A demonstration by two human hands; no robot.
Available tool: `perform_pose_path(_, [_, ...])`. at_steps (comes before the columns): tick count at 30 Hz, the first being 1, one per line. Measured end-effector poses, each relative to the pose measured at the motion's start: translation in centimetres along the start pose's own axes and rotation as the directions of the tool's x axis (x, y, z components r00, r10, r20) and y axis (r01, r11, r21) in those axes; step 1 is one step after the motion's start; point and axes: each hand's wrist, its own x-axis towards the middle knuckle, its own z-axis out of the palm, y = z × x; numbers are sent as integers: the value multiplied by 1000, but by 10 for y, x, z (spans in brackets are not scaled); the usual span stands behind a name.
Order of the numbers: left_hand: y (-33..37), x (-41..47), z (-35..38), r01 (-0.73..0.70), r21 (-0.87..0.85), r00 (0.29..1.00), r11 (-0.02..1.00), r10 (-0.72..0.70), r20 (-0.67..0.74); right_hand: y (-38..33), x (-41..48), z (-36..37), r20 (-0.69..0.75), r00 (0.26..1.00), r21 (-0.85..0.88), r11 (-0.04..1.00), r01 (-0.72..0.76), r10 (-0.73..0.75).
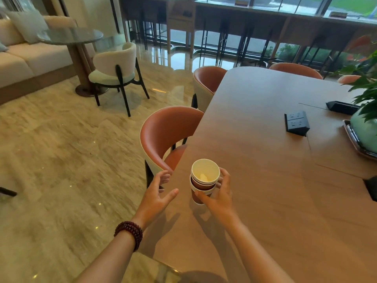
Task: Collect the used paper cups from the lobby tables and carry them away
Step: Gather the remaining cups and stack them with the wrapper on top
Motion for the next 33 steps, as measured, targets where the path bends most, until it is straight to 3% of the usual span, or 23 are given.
perform_pose_path(21, [-82, -77, -282, 75, -72, 939, 995, -95, -329, -166, -34, 251, 356, 912, 114, 978, 173, -203])
perform_pose_path(33, [-132, -167, -434, 166, 4, 760, 986, -125, -638, -248, -85, 433, 581, 753, 231, 950, 212, -309])
